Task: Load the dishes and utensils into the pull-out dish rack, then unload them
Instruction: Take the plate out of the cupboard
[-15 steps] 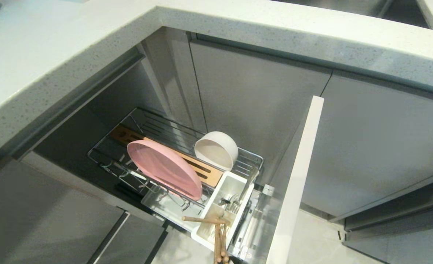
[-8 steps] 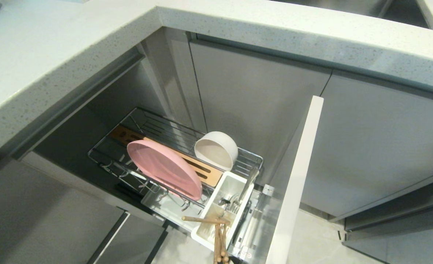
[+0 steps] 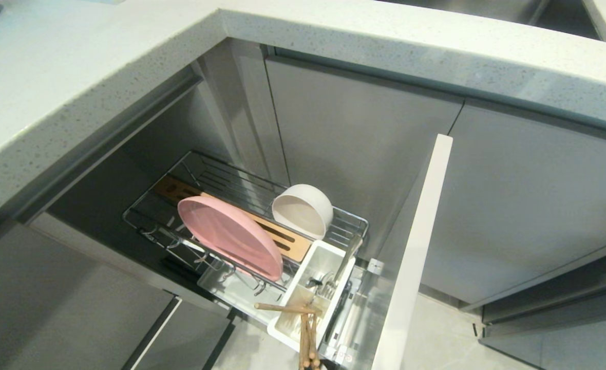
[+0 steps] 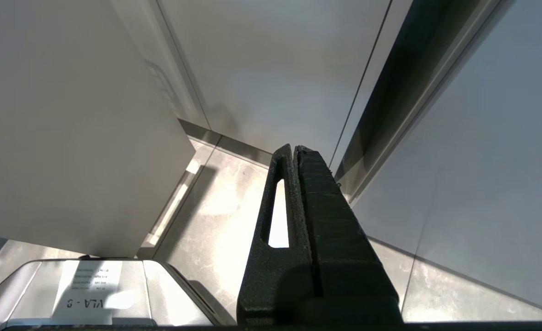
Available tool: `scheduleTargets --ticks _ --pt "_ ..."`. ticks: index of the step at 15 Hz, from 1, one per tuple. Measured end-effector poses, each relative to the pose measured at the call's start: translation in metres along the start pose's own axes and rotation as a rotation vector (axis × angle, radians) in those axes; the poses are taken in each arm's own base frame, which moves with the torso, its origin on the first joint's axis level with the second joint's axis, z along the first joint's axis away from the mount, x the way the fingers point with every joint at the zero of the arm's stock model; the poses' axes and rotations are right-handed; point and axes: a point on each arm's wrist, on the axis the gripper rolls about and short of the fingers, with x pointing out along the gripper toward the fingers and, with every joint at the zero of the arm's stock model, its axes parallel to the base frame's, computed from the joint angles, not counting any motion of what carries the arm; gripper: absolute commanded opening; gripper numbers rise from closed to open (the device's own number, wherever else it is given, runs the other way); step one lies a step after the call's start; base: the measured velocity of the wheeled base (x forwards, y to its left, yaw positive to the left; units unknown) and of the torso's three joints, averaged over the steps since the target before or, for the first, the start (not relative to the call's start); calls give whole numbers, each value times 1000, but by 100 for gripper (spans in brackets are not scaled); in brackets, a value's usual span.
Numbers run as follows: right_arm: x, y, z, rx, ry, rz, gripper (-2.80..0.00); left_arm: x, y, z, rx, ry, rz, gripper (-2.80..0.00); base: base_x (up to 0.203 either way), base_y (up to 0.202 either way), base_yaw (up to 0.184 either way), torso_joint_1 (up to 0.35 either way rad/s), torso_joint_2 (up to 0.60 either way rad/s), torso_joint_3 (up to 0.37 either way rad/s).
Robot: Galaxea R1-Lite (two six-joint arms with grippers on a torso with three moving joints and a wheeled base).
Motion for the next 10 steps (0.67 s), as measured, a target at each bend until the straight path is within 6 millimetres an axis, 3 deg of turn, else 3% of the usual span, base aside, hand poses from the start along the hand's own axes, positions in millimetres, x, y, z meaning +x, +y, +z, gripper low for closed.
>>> scheduleTargets --ticks 10 --pt "0 0 0 0 0 0 -280 0 0 0 -39 1 10 -280 0 0 0 0 0 0"
